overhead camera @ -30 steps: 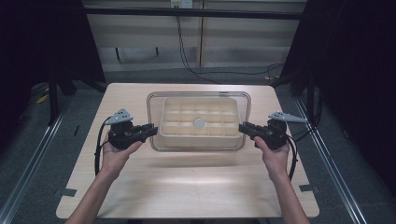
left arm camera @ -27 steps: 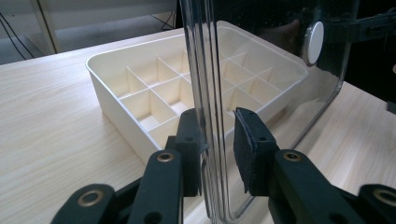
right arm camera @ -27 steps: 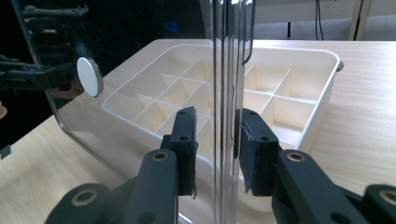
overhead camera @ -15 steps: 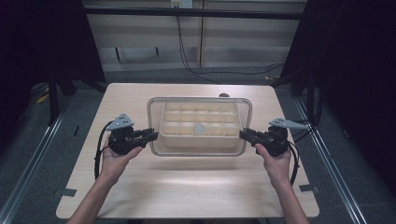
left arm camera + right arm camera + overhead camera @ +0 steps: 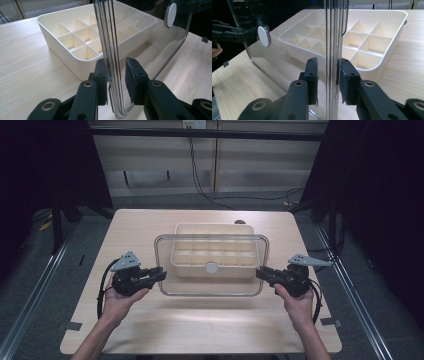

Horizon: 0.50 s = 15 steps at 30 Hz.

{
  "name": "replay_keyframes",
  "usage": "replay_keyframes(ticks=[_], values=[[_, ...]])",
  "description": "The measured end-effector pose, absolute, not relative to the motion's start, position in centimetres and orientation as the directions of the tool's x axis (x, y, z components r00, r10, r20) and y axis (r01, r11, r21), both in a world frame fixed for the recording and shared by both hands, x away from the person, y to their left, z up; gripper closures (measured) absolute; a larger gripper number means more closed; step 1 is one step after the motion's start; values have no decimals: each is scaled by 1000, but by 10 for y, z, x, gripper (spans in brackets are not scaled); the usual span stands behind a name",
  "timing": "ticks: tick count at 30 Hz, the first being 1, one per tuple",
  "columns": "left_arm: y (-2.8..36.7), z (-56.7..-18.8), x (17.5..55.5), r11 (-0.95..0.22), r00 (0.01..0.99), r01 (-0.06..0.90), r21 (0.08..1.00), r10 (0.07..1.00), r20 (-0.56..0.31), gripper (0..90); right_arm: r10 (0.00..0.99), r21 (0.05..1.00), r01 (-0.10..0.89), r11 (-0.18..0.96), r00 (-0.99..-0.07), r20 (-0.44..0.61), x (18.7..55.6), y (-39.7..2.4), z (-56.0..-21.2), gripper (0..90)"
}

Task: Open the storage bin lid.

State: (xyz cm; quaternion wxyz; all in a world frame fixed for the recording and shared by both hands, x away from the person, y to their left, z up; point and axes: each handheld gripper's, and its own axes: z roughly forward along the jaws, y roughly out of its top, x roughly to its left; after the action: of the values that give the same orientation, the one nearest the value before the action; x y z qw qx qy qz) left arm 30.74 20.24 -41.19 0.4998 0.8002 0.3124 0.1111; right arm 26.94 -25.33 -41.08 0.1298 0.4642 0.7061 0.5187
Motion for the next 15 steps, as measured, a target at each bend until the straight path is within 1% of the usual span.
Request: replay_keyframes(ticks=[5, 8, 10, 15], values=[[203, -418, 300, -306, 785, 399, 864, 601, -149, 729, 790, 843, 538, 21, -526, 316, 262, -255, -415, 703], [203, -422, 296, -313, 786, 406, 859, 599, -152, 729, 794, 832, 553, 42, -524, 308, 255, -253, -418, 702], [204, -423, 294, -311, 785, 416, 855, 596, -165, 729, 788, 822, 569, 32, -520, 329, 252, -253, -422, 704], [206, -423, 287, -319, 783, 425, 847, 599, -167, 728, 783, 813, 580, 47, -527, 331, 245, -251, -424, 706]])
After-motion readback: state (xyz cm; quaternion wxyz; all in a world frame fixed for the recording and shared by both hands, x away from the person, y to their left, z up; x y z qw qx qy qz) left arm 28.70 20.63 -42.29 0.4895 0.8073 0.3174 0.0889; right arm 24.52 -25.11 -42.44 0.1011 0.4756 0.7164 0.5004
